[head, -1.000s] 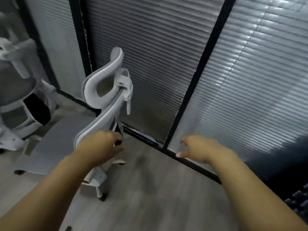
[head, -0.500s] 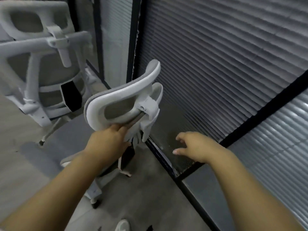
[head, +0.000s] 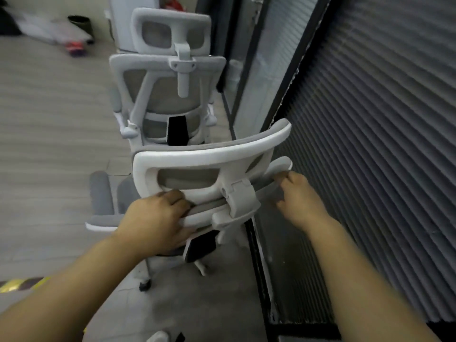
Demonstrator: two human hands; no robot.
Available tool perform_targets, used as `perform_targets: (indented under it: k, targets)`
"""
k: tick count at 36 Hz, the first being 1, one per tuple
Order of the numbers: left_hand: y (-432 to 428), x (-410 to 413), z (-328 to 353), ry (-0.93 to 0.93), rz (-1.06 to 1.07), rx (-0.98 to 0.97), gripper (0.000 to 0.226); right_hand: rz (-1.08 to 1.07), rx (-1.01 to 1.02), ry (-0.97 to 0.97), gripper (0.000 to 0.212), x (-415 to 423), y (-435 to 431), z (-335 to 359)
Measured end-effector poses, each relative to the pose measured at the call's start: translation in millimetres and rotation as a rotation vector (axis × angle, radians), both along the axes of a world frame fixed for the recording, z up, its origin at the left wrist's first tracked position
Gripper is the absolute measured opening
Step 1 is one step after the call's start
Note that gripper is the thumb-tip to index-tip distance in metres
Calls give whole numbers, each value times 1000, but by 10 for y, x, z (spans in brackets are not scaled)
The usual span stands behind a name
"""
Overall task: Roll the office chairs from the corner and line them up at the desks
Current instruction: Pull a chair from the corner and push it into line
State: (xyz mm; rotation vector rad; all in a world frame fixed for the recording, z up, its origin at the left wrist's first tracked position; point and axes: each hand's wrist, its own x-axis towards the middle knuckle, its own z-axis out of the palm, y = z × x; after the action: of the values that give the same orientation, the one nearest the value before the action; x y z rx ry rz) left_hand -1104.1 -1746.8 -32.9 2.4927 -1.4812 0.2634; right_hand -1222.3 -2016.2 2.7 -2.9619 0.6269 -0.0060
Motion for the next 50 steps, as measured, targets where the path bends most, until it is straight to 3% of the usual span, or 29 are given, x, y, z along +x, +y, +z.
perform_targets:
  k: [6,18,26,32,50]
  targets:
    - [3,-321,-161,29,295,-83,46,277,8,8,51,184,-325,-153]
    - [205,-665,-307,90,598,-90,44,492,-3,-79,46,269,-165,-159]
    - [751,-877,-335,131,740,-75,41,580,-4,-164,42,332,406,-154]
    - [1134,-1084,-317,141,749,-100,52,644,-25,-173,39,203,733,-211]
    - [3096,-1624,-253,99,980,-113,51,833,195,-213,38,217,2771,-361]
